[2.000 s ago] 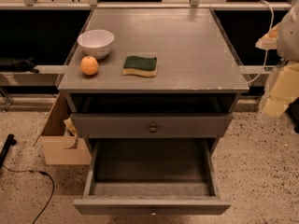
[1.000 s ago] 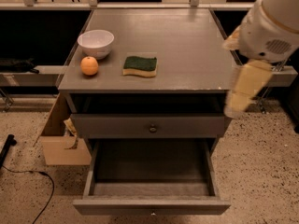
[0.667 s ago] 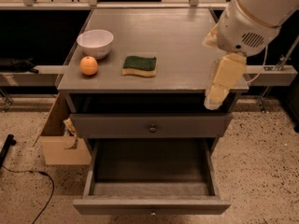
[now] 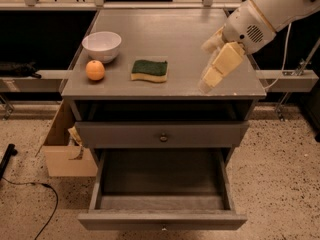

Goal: Place sponge into middle drawer

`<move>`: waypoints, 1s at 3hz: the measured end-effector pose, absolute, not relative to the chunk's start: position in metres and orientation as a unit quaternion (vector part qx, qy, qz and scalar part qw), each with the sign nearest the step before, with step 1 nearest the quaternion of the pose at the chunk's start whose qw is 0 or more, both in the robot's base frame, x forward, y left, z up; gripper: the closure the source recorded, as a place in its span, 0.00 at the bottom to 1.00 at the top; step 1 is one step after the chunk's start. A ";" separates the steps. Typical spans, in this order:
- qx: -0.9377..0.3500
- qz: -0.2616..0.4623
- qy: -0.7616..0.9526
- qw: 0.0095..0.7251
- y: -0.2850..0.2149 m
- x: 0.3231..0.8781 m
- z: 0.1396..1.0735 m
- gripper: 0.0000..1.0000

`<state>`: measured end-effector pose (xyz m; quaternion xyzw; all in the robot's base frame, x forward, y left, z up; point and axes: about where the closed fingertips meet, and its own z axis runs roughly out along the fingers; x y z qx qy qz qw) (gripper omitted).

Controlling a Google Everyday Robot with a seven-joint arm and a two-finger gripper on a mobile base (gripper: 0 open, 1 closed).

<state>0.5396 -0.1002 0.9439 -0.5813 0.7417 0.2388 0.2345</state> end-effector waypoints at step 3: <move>-0.575 0.208 0.763 0.209 -0.088 0.533 0.911 0.00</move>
Offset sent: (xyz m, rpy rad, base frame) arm -0.0185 0.0092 -0.0466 -0.1263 0.0719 0.0019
